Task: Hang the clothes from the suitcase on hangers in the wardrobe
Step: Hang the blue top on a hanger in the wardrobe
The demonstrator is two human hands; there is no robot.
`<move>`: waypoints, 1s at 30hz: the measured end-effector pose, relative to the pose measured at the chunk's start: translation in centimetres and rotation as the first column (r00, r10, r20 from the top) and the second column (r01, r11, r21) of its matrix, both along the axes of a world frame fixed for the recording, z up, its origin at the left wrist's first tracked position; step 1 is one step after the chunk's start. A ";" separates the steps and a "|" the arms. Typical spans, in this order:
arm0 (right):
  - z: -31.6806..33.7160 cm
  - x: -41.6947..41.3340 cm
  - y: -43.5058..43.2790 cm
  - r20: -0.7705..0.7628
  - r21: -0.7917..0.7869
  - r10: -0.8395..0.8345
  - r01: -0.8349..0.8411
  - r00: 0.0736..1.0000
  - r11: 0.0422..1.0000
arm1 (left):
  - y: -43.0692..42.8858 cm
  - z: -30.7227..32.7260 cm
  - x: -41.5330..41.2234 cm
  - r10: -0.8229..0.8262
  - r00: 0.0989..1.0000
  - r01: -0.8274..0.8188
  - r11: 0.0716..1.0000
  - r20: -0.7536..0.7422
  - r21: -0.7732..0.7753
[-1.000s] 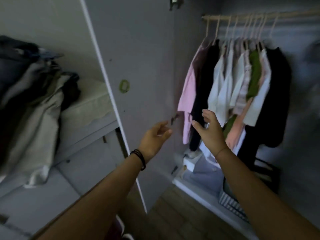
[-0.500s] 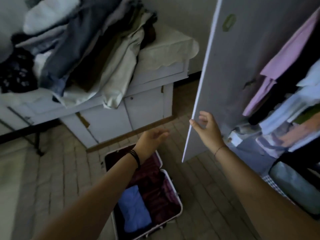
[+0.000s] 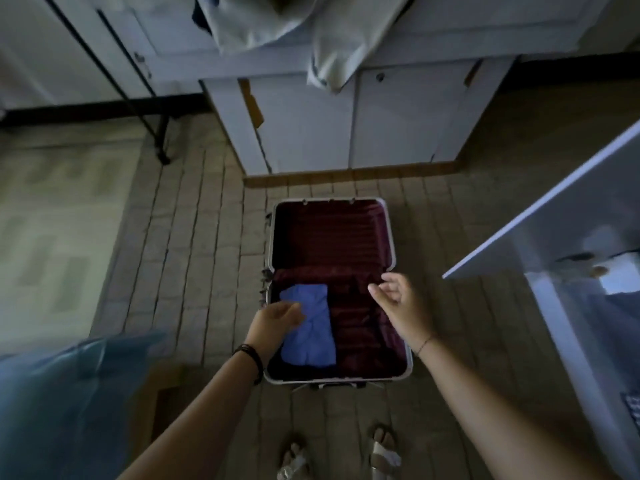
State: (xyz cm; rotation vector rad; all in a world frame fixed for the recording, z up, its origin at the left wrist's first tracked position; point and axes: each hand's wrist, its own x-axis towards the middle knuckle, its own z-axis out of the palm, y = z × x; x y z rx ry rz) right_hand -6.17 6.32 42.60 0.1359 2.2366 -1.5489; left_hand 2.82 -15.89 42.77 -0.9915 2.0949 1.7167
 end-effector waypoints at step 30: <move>-56.1 0.5 -10.8 0.404 -0.269 0.143 -0.032 0.903 0.963 | -5.9 -55.3 -1.1 0.315 0.931 -0.316 0.948 0.182 -0.023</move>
